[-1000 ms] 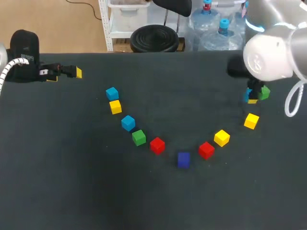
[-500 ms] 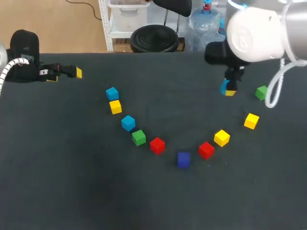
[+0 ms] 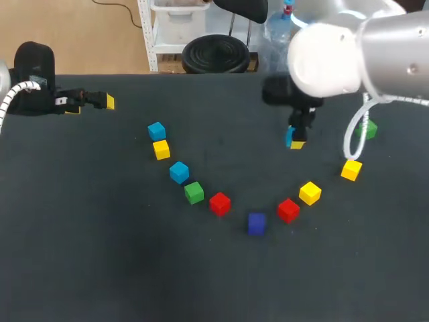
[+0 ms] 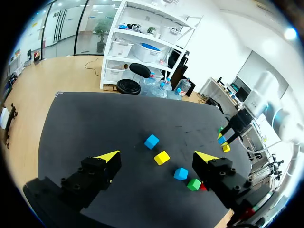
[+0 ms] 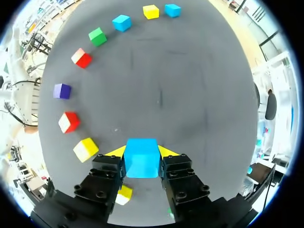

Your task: Place the blue cubes, place green cubes on the blue cubes, place the yellow cubes on the green cubes, then place the red cubes on the yellow cubes, and place purple cube on the red cubes.

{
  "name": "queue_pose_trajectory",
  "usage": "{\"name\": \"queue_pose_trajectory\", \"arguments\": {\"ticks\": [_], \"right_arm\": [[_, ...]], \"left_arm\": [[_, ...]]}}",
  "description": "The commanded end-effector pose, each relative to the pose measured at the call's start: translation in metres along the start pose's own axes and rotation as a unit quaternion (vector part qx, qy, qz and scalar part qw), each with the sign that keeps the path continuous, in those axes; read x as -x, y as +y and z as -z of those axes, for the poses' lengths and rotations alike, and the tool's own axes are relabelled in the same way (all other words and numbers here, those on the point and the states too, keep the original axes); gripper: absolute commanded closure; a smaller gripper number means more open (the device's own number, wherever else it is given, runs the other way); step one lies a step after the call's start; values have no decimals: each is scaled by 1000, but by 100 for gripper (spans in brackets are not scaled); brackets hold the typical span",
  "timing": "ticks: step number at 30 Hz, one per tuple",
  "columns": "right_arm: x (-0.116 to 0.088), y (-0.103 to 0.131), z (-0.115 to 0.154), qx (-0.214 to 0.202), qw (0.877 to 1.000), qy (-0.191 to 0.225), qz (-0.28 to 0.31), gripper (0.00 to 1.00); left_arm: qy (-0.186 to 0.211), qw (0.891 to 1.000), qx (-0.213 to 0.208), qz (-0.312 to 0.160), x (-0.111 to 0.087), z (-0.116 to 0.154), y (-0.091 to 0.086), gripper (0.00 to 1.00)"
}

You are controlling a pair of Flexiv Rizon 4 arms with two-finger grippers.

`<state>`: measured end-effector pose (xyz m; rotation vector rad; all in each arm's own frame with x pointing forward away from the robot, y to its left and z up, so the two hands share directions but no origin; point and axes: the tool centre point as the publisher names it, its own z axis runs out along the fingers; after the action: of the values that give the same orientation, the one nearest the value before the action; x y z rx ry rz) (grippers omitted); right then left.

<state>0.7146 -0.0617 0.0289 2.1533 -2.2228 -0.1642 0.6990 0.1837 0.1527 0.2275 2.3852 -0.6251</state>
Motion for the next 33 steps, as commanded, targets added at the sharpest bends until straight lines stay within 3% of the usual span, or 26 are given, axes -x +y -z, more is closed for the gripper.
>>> {"name": "queue_pose_trajectory", "arguments": {"ticks": [1, 13, 33], "right_arm": [[15, -10, -14, 4, 1000, 8, 9, 100], [17, -3, -35, 0, 998, 37, 45, 100], [18, 2, -49, -2, 998, 49, 38, 100]], "left_arm": [[-3, 1000, -5, -1, -1, -1, 2, 0], [-3, 1000, -5, -1, -1, -1, 2, 0], [-3, 1000, -5, -1, -1, -1, 2, 0]]}}
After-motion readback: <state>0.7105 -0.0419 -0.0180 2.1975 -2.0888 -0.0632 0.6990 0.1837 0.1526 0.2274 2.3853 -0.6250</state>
